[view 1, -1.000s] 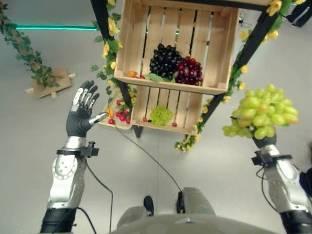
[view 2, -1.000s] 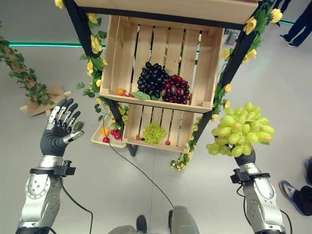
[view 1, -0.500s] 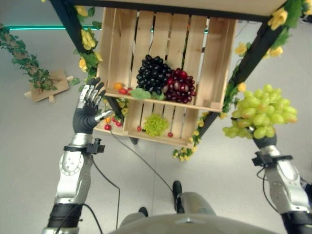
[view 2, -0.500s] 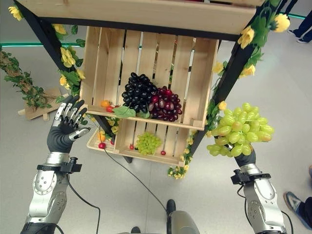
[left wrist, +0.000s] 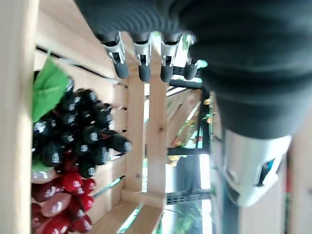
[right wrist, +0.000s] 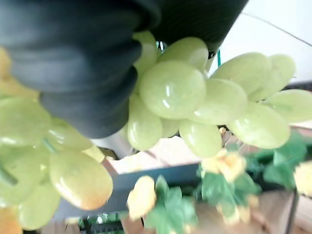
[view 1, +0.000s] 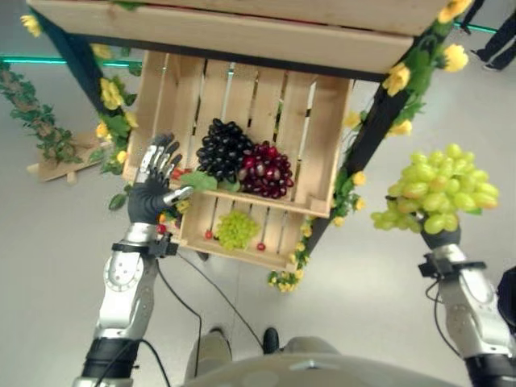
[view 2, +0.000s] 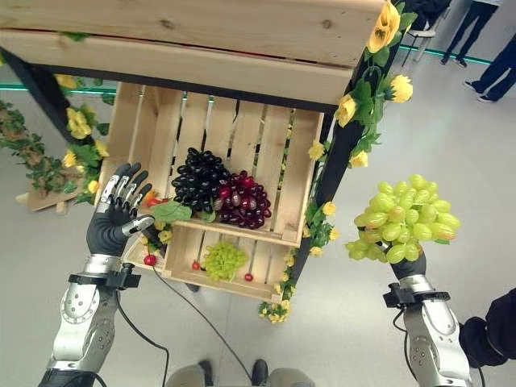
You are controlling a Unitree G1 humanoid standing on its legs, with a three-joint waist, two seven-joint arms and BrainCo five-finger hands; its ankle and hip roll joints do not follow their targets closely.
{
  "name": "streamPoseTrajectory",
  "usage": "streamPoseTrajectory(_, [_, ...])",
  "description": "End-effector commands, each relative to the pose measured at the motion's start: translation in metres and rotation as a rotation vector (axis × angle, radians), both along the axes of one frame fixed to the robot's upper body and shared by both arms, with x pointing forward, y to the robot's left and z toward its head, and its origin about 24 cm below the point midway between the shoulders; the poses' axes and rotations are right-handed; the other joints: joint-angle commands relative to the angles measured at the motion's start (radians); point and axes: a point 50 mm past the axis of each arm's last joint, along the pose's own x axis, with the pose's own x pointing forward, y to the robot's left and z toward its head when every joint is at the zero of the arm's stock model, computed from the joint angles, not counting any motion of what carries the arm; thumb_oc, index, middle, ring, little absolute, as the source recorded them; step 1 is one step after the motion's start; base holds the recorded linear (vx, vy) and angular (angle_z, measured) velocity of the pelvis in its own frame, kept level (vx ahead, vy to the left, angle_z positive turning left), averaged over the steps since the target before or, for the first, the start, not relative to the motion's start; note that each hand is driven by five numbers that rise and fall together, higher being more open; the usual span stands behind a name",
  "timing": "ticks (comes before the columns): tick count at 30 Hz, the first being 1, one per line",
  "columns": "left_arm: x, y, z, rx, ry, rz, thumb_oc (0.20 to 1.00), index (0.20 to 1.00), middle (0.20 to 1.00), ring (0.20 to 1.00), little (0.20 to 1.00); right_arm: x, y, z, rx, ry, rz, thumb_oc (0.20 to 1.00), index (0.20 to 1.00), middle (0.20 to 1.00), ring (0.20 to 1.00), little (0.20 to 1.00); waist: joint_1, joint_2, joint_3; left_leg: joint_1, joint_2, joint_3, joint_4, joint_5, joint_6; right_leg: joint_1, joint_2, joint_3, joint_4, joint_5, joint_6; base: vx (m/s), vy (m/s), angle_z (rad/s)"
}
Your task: Pick up the fruits from the basket on one side to the basket on the other side
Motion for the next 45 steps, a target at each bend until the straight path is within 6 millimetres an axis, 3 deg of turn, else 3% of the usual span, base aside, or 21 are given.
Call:
streamPoseTrajectory(1, [-0.002,0.009,0.012,0.016,-0.061,0.042,1.0,1.0,1.0,1.0,1.0,0.012,0.006,0.043,-0.074,-0.222,0.037,0.2,0.2,0.2,0.2,0.2,-0.01,0.009,-0.008,0.079,-0.032,0.019,0.012,-0.005,-0.003,0.037,-0.059,0.083,-0.014,-0.034,0.08,0.07,0.121,-0.28])
streamPoseTrajectory(6, [-0.003,0.015,0.01,0.027,-0.048,0.072,1.0,1.0,1.0,1.0,1.0,0.016,0.01,0.04,-0.076,-0.207,0.037,0.2,0.2,0.2,0.2,0.2,-0.003,0.011,-0.034,0.141,-0.049,0.046,-0.069,-0.005,0.018,0.037,-0.071,0.094,-0.02,-0.036,0.091,0.07,0.093,-0.16])
streamPoseTrajectory(13, [-0.005,0.016,0.01,0.048,-0.043,0.08,1.0,1.0,1.0,1.0,1.0,0.017,0.015,0.038,-0.069,-0.205,0.058,0.2,0.2,0.2,0.2,0.2,0.007,0.008,-0.047,0.162,-0.058,0.059,-0.074,-0.021,0.028,0.052,-0.086,0.087,-0.02,-0.044,0.102,0.05,0.046,-0.01])
streamPoseTrajectory(23, [-0.004,0.02,-0.001,0.023,0.008,0.127,1.0,1.0,1.0,1.0,1.0,0.021,0.057,0.038,-0.03,-0.217,0.244,0.2,0.2,0.2,0.2,0.2,0.012,0.014,-0.052,0.177,-0.061,0.069,-0.074,-0.036,0.036,0.061,-0.092,0.092,-0.026,-0.047,0.105,0.01,0.009,-0.02])
streamPoseTrajectory(30, [-0.005,0.021,-0.003,0.03,0.011,0.152,1.0,1.0,1.0,1.0,1.0,0.013,0.072,0.033,-0.052,-0.199,0.32,0.2,0.2,0.2,0.2,0.2,0.001,0.019,-0.045,0.177,-0.062,0.075,-0.083,-0.033,0.036,0.051,-0.089,0.096,-0.024,-0.044,0.107,-0.01,0.008,-0.04])
streamPoseTrajectory(38, [-0.008,0.024,-0.004,0.025,0.011,0.178,1.0,1.0,1.0,1.0,1.0,0.004,0.06,0.024,-0.048,-0.163,0.258,0.2,0.2,0.2,0.2,0.2,-0.019,0.024,-0.043,0.183,-0.06,0.086,-0.092,-0.034,0.036,0.042,-0.086,0.102,-0.021,-0.043,0.11,0.0,0.004,-0.02])
streamPoseTrajectory(44, [-0.01,0.028,-0.005,0.033,0.012,0.193,1.0,1.0,1.0,1.0,1.0,-0.006,0.031,0.014,-0.078,-0.114,0.112,0.2,0.2,0.2,0.2,0.2,-0.036,0.027,-0.047,0.187,-0.058,0.097,-0.096,-0.038,0.035,0.035,-0.084,0.11,-0.02,-0.042,0.113,0.0,0.002,-0.05])
streamPoseTrajectory(45, [-0.011,0.03,-0.004,0.035,0.01,0.201,1.0,1.0,1.0,1.0,1.0,-0.009,0.019,0.014,-0.111,-0.102,0.063,0.2,0.2,0.2,0.2,0.2,-0.04,0.026,-0.046,0.188,-0.057,0.1,-0.097,-0.038,0.035,0.032,-0.082,0.112,-0.019,-0.041,0.113,0.0,-0.01,-0.06])
